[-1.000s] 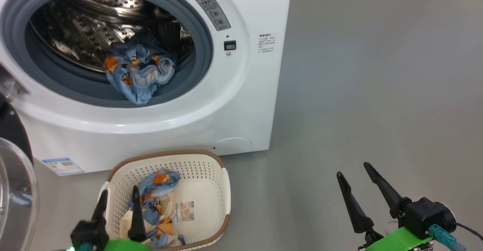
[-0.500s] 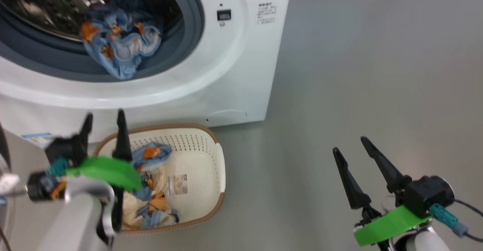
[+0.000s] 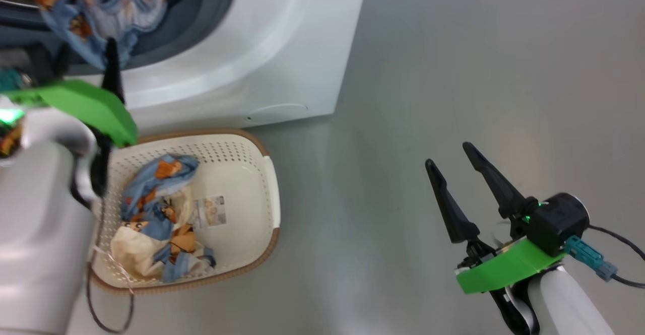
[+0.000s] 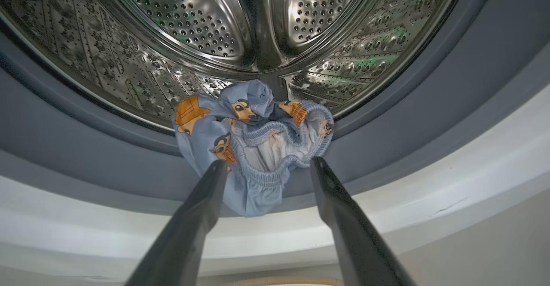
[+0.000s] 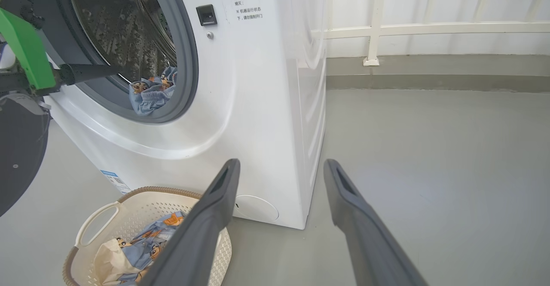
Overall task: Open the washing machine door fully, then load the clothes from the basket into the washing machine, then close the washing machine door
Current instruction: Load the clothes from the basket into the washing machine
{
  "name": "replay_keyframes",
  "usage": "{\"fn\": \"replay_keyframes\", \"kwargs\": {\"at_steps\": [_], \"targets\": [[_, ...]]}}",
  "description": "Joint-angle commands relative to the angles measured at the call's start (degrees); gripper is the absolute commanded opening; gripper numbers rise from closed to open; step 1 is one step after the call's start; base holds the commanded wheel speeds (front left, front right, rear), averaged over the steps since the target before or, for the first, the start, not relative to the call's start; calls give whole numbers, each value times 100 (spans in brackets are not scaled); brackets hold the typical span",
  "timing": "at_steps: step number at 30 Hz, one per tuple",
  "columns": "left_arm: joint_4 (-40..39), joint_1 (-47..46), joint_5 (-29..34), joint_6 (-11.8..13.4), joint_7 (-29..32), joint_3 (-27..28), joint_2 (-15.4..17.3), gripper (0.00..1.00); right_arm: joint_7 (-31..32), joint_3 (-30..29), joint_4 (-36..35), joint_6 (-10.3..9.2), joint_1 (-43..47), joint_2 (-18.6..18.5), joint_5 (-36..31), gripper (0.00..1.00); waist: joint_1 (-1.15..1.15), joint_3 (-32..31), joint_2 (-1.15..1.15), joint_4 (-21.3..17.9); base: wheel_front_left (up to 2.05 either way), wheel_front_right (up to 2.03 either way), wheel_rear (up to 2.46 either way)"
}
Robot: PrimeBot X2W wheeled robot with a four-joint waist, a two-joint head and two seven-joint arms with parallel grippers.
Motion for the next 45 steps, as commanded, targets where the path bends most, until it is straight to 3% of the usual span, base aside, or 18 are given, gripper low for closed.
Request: {"fn": "replay_keyframes", "kwargs": {"at_steps": [1,19,26,33,34,35,36,37,38,45], "targets": [[89,-442,-9,-54,196,171,371,100,-67,193,-159,9,-108,-11,81,100,0,270,0,-233,0,0,0],[975,-1935,223,62,1906,54,1328,100,-68,656,-129,9,-522,155,333,100,0,797,0,-869,0,0,0],[1125,-2110,173,99,2565,4,1489,100,-68,833,-91,9,-622,153,456,100,0,900,0,-978,0,0,0],[1014,-2147,13,131,3088,-3,1453,100,-69,843,-96,9,-705,158,502,100,0,995,0,-1008,0,0,0],[978,-2142,-2,127,3140,-11,1450,87,-69,848,-99,9,-716,159,507,100,0,1009,0,-1012,0,0,0],[946,-2136,-23,121,3201,-18,1441,51,-69,854,-101,9,-728,159,512,100,0,1022,0,-1014,0,0,0],[902,-2141,-29,125,3231,-25,1440,42,-69,860,-104,9,-743,157,519,100,0,1041,0,-1015,0,0,0],[856,-2146,-26,130,3242,-35,1444,26,-69,869,-106,9,-758,155,528,100,0,1058,0,-1018,0,0,0],[814,-2146,-34,133,3259,-40,1438,0,-69,879,-107,9,-772,155,536,100,0,1073,0,-1022,0,0,0],[541,-2167,-48,163,3326,-68,1483,0,-69,907,-118,9,-825,154,578,100,0,1150,0,-1047,0,0,0]]}}
